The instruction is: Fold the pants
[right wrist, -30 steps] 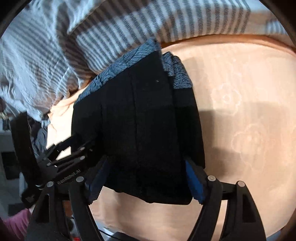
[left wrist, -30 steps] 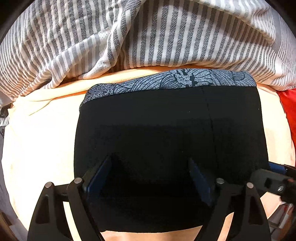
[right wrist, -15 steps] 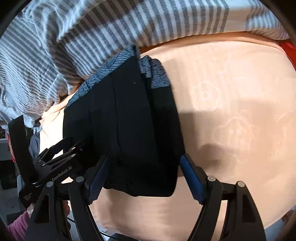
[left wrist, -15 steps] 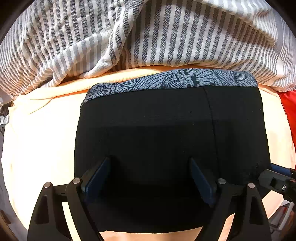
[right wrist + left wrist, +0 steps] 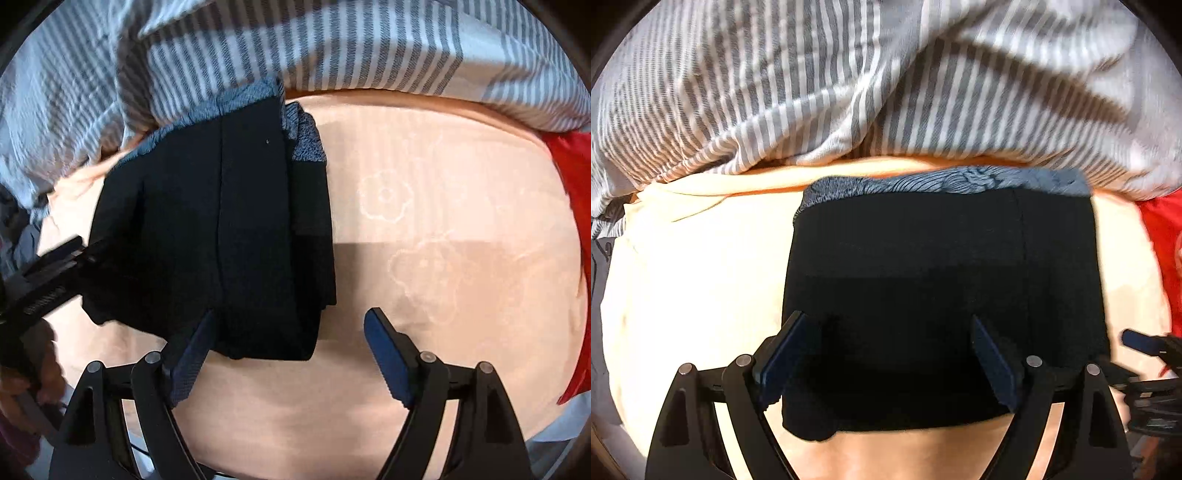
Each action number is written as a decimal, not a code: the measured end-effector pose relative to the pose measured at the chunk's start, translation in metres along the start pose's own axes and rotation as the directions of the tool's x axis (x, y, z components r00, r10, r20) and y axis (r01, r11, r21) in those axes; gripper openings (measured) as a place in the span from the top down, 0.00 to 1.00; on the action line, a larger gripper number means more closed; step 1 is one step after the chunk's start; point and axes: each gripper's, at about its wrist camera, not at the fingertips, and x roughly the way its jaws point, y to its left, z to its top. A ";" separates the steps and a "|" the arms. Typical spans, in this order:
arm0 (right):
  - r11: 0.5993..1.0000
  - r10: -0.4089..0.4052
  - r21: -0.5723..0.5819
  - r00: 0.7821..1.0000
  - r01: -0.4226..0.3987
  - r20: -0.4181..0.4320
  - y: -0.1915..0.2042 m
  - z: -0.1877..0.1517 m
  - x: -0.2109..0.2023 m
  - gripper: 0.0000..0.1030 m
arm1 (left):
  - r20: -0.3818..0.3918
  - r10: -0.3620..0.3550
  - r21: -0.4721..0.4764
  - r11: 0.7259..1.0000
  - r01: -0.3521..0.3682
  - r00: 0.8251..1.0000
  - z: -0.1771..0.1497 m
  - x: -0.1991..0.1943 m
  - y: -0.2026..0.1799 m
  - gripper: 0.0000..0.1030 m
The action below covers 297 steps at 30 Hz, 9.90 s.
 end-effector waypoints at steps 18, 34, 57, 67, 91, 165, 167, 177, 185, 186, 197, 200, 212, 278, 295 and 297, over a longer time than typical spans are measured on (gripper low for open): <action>0.978 0.136 0.142 0.985 -0.150 0.106 -0.019 -0.012 -0.036 0.04 | -0.071 0.163 0.048 0.986 -0.160 0.984 -0.033 0.014 0.037 0.14; 0.963 0.245 0.104 0.968 -0.250 0.056 0.035 0.022 -0.006 0.04 | -0.101 0.110 -0.026 0.993 -0.114 0.989 -0.033 0.025 0.056 0.07; 0.990 0.113 0.082 0.994 -0.114 0.014 0.029 0.035 0.000 0.02 | -0.080 0.098 -0.015 0.995 -0.099 0.992 -0.019 0.008 0.050 0.07; 0.990 0.094 0.104 0.996 -0.094 0.006 0.030 0.041 0.009 0.01 | -0.094 0.109 -0.030 0.993 -0.112 0.990 -0.012 0.008 0.051 0.07; 0.910 0.363 0.198 0.930 -0.365 0.049 0.004 0.037 0.031 0.01 | -0.153 0.085 0.009 0.996 -0.085 0.985 -0.003 0.037 0.033 0.07; 0.615 0.766 0.285 0.643 -0.736 0.008 -0.084 0.079 0.073 0.49 | -0.222 -0.347 0.000 0.935 0.356 0.911 0.065 0.102 0.027 0.38; 0.587 0.785 0.295 0.619 -0.754 0.017 -0.086 0.073 0.066 0.49 | -0.211 -0.356 0.000 0.932 0.364 0.910 0.064 0.090 0.024 0.38; 0.555 0.810 0.307 0.587 -0.773 0.015 -0.091 0.027 0.021 0.49 | -0.194 -0.349 0.035 0.932 0.362 0.917 0.049 0.037 -0.038 0.38; 0.524 0.828 0.333 0.561 -0.784 0.018 -0.113 -0.015 -0.017 0.49 | -0.209 -0.362 0.022 0.927 0.375 0.908 0.011 -0.009 -0.060 0.38; 0.517 0.832 0.338 0.555 -0.786 0.016 -0.116 -0.020 -0.019 0.49 | -0.209 -0.365 0.018 0.926 0.377 0.907 0.005 -0.015 -0.062 0.38; 0.596 0.783 0.366 0.618 -0.714 -0.070 -0.147 -0.040 0.018 0.49 | -0.221 -0.289 0.000 0.955 0.296 0.932 -0.039 0.026 -0.070 0.38; 0.658 0.718 0.389 0.694 -0.645 -0.064 -0.157 -0.040 0.031 0.42 | -0.204 -0.242 -0.005 0.969 0.247 0.949 -0.038 0.035 -0.065 0.38; 0.838 0.402 0.383 0.914 -0.390 0.052 -0.159 -0.058 -0.039 0.20 | -0.087 -0.161 -0.013 0.987 0.161 0.983 -0.025 -0.014 -0.047 0.37; 0.950 0.202 0.236 0.979 -0.203 0.031 -0.079 -0.075 -0.020 0.82 | -0.208 -0.027 0.130 0.990 0.055 0.978 -0.046 0.070 -0.119 0.01; 0.942 0.242 0.225 0.969 -0.249 0.056 -0.059 -0.081 -0.043 0.26 | -0.154 0.040 0.141 0.990 -0.018 0.987 -0.056 0.027 -0.111 0.01; 0.949 0.211 0.226 0.976 -0.218 0.054 -0.058 -0.086 -0.050 0.18 | -0.135 0.056 0.153 0.988 -0.035 0.989 -0.061 0.014 -0.113 0.01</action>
